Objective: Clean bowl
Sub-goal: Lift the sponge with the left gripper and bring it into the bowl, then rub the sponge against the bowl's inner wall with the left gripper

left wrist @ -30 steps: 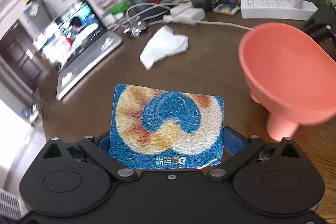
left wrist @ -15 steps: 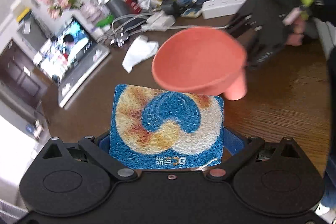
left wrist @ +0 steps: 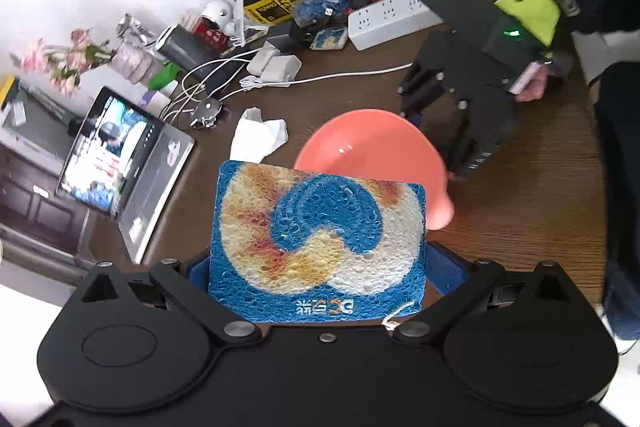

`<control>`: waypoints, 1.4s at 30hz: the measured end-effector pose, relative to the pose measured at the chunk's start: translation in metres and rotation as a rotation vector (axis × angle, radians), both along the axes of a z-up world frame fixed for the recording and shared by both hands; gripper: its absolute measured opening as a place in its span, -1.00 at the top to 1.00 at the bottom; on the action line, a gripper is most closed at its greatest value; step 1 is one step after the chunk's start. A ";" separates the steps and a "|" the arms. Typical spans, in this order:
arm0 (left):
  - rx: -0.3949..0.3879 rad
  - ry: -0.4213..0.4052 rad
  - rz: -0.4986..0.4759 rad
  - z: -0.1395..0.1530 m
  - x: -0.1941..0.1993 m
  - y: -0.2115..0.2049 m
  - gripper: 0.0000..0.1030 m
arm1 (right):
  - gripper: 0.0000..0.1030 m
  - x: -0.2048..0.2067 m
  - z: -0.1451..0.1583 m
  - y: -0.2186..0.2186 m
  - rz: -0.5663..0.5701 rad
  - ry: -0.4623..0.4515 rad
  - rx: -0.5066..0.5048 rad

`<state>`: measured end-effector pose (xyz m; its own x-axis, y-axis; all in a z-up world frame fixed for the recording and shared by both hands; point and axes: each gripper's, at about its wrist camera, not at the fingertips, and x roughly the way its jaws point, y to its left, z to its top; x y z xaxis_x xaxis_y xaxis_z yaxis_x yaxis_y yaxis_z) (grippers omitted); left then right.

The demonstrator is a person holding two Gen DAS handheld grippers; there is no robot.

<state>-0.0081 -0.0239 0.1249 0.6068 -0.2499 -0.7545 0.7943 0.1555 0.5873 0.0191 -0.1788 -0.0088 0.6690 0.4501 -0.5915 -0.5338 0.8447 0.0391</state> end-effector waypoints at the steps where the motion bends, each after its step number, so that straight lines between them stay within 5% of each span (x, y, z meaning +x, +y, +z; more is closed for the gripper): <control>1: 0.033 -0.001 -0.007 -0.004 0.005 -0.007 -0.94 | 0.15 -0.001 0.000 0.000 0.000 0.000 0.001; 6: 0.130 0.009 0.000 -0.026 0.027 -0.026 -0.98 | 0.15 -0.002 0.001 -0.001 -0.002 -0.002 0.007; 12: 0.167 0.073 0.130 -0.034 0.053 -0.038 -1.00 | 0.15 -0.002 0.001 -0.001 -0.002 -0.004 0.013; 26: 0.184 0.280 0.268 -0.043 0.097 -0.043 -1.00 | 0.15 -0.003 0.001 -0.003 0.006 -0.011 0.026; 31: 0.186 0.393 0.270 -0.042 0.103 -0.044 -1.00 | 0.15 -0.003 0.001 -0.003 0.006 -0.010 0.030; 42: 0.216 0.503 0.287 -0.050 0.116 -0.047 -1.00 | 0.15 -0.004 0.003 -0.003 0.008 -0.011 0.037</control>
